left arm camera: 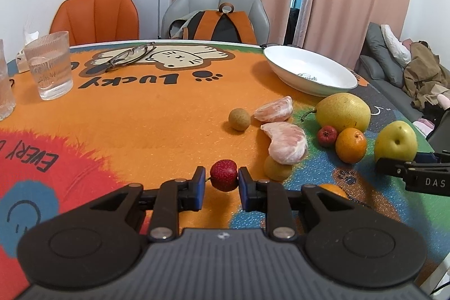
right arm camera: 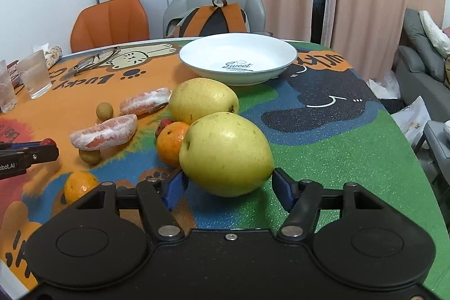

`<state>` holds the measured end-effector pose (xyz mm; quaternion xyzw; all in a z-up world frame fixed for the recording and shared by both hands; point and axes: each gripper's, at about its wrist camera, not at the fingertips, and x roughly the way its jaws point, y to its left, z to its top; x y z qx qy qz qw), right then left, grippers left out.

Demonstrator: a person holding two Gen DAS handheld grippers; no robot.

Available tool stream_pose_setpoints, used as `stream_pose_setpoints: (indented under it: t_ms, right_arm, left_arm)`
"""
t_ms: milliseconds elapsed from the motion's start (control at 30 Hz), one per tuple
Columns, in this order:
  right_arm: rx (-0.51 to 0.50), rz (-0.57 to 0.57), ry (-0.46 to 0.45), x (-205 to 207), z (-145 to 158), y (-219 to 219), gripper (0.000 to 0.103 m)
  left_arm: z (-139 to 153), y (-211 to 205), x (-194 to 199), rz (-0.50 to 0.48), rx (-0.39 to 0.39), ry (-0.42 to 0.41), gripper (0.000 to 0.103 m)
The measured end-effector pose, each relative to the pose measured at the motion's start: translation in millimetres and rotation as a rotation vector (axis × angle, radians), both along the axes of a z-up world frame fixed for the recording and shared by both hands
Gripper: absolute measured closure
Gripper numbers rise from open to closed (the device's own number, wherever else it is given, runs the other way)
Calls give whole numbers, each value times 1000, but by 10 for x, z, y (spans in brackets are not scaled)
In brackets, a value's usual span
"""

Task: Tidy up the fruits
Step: 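Close the right tool on the large yellow pear while the left tool holds the red fruit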

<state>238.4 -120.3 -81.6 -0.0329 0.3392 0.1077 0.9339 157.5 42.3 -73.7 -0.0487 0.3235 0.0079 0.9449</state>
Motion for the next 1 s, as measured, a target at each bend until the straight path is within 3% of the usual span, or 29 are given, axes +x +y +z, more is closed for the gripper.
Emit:
stream_pose_setpoints:
  t_ms: [267, 433, 1000]
  right_arm:
    - [-38, -7, -27, -30, -51, 54, 39]
    - [-54, -11, -53, -12, -38, 99, 23]
    - [-46, -32, 13, -41, -175, 30, 24]
  left_arm:
    - [-10, 16, -18, 5, -5, 9, 80]
    - [-2, 33, -40, 6, -3, 6, 80]
    - [-25, 58, -36, 11, -13, 19, 80]
